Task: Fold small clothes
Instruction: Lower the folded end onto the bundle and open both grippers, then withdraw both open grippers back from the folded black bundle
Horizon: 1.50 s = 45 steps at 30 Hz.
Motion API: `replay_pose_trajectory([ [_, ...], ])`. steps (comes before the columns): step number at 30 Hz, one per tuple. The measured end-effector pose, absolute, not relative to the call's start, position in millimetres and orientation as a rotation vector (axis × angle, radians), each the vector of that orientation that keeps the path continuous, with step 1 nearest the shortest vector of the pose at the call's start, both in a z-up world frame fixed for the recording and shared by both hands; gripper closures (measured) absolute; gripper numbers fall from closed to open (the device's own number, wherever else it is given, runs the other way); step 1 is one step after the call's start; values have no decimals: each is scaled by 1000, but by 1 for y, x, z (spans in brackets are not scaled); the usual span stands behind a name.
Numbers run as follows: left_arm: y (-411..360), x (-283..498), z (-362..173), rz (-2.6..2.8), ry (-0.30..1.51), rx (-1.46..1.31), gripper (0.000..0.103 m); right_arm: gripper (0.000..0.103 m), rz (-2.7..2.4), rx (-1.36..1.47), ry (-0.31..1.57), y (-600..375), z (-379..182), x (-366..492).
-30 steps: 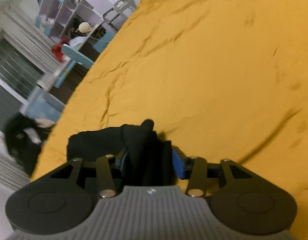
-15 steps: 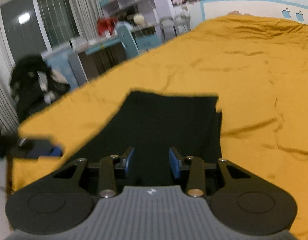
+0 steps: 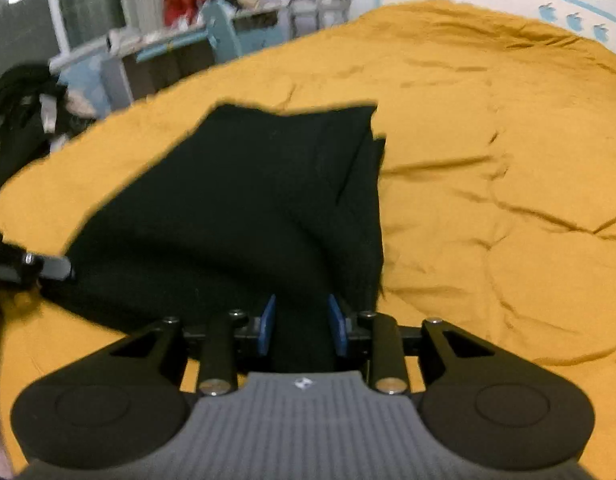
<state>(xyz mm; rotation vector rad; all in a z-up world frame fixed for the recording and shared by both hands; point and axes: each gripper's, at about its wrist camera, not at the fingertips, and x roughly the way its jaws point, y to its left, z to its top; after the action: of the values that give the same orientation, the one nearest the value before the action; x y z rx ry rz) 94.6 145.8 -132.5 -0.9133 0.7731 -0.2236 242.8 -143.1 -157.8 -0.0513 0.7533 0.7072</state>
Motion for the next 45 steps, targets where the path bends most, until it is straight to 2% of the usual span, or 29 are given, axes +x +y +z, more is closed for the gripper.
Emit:
replay_pose_trajectory([
  [3, 127, 99, -118, -256, 721, -829, 78, 65, 748, -69, 687, -122, -143, 223],
  [5, 111, 113, -114, -254, 723, -763, 77, 60, 761, -113, 668, -110, -143, 214],
  [10, 99, 124, -137, -196, 849, -647, 78, 60, 747, -182, 781, -97, -175, 212],
  [15, 106, 116, -130, -226, 821, -656, 78, 61, 766, -83, 783, -110, -166, 219],
  [20, 115, 140, -105, -207, 695, -668, 76, 60, 736, 17, 669, -100, -129, 280],
  [23, 121, 154, -108, -184, 690, -670, 75, 57, 776, 83, 648, -81, -123, 335],
  [27, 123, 164, -127, -153, 745, -673, 75, 53, 779, 40, 711, -48, -152, 393],
  [31, 126, 159, -138, -153, 740, -699, 75, 62, 713, -38, 840, -30, -196, 424],
  [34, 128, 161, -138, -144, 758, -715, 75, 62, 713, -40, 837, -34, -202, 423],
  [36, 128, 161, -128, -131, 768, -710, 69, 58, 697, -67, 814, -36, -187, 409],
  [38, 123, 160, -114, -112, 770, -670, 62, 46, 651, -89, 765, -41, -166, 387],
  [40, 112, 153, -96, -66, 772, -597, 53, 38, 617, -77, 729, -51, -145, 361],
  [43, 98, 139, -69, 28, 727, -512, 47, 23, 601, -10, 727, -73, -116, 307],
  [45, 86, 127, -52, 62, 724, -466, 44, 22, 562, 24, 745, -88, -102, 274],
])
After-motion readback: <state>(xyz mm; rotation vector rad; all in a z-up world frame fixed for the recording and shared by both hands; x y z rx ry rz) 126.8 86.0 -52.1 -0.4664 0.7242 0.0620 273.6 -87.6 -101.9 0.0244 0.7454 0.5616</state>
